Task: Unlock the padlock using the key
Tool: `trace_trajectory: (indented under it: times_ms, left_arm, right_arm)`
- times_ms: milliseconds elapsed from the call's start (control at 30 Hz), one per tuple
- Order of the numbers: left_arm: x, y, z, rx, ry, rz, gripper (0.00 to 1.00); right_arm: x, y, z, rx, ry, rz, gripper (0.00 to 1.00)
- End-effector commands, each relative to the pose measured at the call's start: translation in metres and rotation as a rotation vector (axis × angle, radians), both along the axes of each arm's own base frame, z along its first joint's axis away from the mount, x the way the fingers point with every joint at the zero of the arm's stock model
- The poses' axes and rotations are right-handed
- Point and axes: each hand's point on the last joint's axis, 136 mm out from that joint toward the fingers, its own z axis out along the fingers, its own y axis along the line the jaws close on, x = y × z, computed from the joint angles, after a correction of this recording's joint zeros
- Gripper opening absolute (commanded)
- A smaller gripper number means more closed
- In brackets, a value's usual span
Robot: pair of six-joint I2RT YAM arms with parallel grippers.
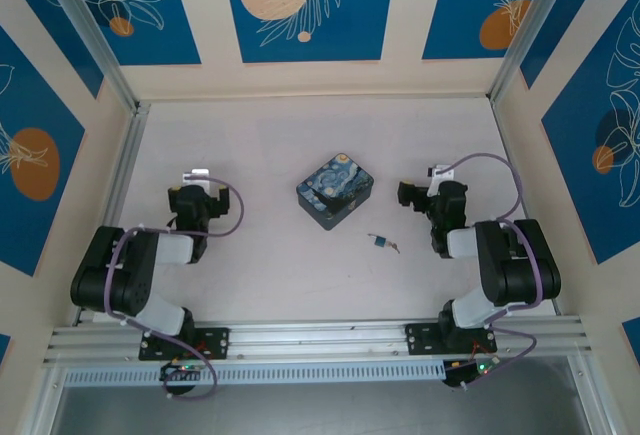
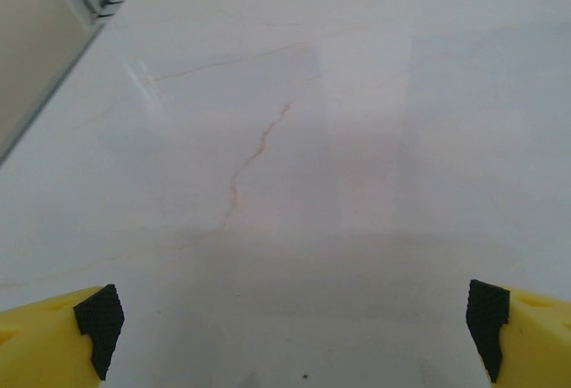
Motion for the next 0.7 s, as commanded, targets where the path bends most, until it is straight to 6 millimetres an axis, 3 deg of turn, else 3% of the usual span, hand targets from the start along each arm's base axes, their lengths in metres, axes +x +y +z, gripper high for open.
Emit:
trace_trajectory:
  times_ms: [0,667]
  left_arm:
    - [0.0113,-0.0095,0.0135,-0.052,-0.066,-0.085,1.00]
    - [0.0124,-0.0086,0.0120,-0.061,-0.056,-0.086,1.00]
  right_arm:
    - [0.0095,0.0076,0.0157,0.018,-0.041,0.067,0.99]
    - [0.0095,0.0093,0.0171,0.016,-0.049,0.079,0.99]
